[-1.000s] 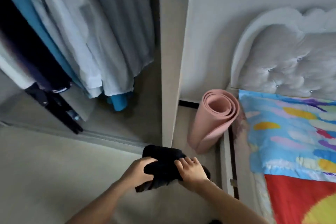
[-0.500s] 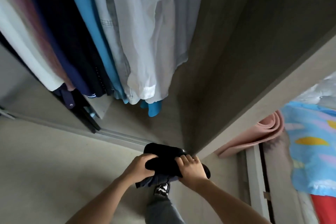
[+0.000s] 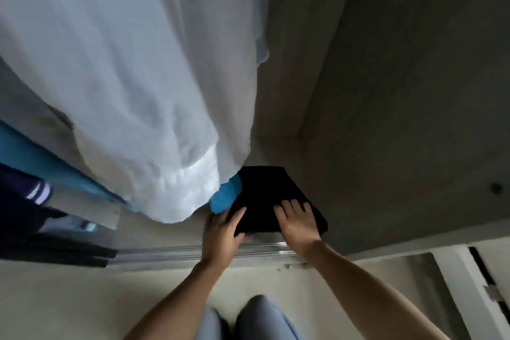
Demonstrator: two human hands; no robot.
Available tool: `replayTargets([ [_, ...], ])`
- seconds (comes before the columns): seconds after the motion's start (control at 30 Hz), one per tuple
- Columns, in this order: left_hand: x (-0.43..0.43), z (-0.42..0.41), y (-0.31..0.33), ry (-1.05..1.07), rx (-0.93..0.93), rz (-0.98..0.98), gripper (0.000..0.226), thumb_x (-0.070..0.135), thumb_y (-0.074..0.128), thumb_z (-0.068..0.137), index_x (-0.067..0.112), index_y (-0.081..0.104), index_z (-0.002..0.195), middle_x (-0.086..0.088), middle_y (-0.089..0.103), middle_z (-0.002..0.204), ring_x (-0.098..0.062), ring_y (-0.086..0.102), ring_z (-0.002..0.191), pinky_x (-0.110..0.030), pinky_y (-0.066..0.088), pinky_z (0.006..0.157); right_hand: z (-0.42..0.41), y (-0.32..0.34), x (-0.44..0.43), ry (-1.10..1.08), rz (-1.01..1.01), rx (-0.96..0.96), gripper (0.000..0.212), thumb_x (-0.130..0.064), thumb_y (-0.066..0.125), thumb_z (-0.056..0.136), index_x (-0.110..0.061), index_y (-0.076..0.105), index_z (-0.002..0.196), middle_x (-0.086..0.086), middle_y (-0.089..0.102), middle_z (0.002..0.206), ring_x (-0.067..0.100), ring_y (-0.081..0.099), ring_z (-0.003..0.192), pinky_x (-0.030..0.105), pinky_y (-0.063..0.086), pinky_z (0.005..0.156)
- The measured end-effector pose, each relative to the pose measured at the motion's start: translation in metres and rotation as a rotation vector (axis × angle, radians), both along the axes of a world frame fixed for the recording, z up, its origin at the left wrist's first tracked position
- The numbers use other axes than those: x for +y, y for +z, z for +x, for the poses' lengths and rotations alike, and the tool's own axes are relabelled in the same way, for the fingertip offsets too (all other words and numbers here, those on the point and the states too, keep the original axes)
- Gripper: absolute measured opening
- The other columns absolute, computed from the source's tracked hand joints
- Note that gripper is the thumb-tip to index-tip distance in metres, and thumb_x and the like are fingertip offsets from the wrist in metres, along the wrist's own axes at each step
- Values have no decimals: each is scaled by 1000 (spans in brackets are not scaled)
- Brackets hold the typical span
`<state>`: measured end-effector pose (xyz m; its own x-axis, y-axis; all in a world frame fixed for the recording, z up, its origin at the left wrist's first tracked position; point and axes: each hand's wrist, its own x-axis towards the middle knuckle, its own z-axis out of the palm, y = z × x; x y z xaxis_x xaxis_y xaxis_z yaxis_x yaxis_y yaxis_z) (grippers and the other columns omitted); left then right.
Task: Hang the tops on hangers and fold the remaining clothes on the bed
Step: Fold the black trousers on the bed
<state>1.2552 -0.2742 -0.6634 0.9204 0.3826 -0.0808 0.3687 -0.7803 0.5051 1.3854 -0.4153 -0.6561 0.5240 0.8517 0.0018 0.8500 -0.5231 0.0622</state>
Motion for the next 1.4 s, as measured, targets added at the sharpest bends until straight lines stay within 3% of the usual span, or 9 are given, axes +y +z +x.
replayTargets([
  [0.1, 27, 40, -75, -88, 26, 256, 78, 22, 83, 56, 31, 43, 123, -1, 70, 108, -19, 70, 85, -27, 55, 62, 24, -86, 21, -120, -66, 30, 36, -20, 42, 64, -13, 44, 99, 11, 69, 89, 29, 43, 91, 39, 33, 74],
  [0.2, 41, 72, -163, -130, 203, 361, 61, 16, 42, 85, 25, 28, 143, -15, 39, 145, -35, 41, 131, -45, 49, 90, 41, -177, 34, -228, -163, 207, 77, -26, 81, 60, -10, 49, 128, 22, 53, 130, 36, 49, 120, 47, 45, 91],
  [0.3, 52, 93, -265, -305, 533, 301, 64, 16, 31, 101, 26, -10, 148, -3, -1, 155, -40, -7, 142, -32, 22, 115, 53, -284, 25, -222, -307, 274, 70, -35, 45, 93, -19, 7, 150, 18, 6, 156, 38, 8, 142, 57, 20, 109],
  [0.47, 56, 102, -359, -120, 452, 271, 95, 39, 50, 93, 31, -36, 133, -18, -22, 153, -47, -1, 140, -57, 16, 110, 57, -376, 14, -225, -256, 173, 65, -48, 36, 76, -26, 35, 138, 13, 47, 140, 38, 35, 126, 61, 40, 93],
  [0.63, 52, 109, -378, -196, 369, 240, 110, 59, 74, 54, 22, 21, 143, -36, 51, 124, -53, 59, 98, -55, 52, 70, 66, -395, 14, -171, -100, 45, 69, -48, 38, 74, -27, 33, 140, 14, 29, 146, 40, 29, 130, 63, 26, 101],
  [0.77, 66, 142, -373, -143, 345, 208, 94, 59, 39, 86, 29, -32, 138, -26, -4, 154, -41, 11, 142, -48, 21, 111, 97, -396, 23, -220, -105, 61, 70, -49, 37, 72, -27, 34, 139, 14, 34, 144, 39, 31, 129, 65, 33, 97],
  [0.9, 83, 203, -341, -83, 336, 11, 87, 47, 48, 91, 34, -18, 145, -20, -7, 156, -36, 6, 143, -48, 19, 112, 149, -382, 45, -298, -135, 143, 73, -48, 39, 70, -27, 38, 140, 15, 45, 142, 39, 36, 130, 67, 40, 93],
  [1.07, 87, 203, -311, -107, 257, 102, 87, 44, 50, 91, 31, -18, 146, -16, -9, 157, -34, 5, 144, -43, 21, 112, 229, -346, 78, -343, -394, 182, 67, -46, 34, 97, -37, -10, 148, 5, -20, 156, 33, -17, 143, 59, -3, 111],
  [1.4, 80, 150, -280, -89, 482, 344, 76, 38, 40, 97, 21, -13, 149, -12, -9, 157, -31, -4, 145, -48, 10, 114, 133, -291, 66, -366, -216, 282, 64, -31, 35, 99, -26, -3, 150, 15, -12, 156, 36, -10, 143, 58, 1, 112],
])
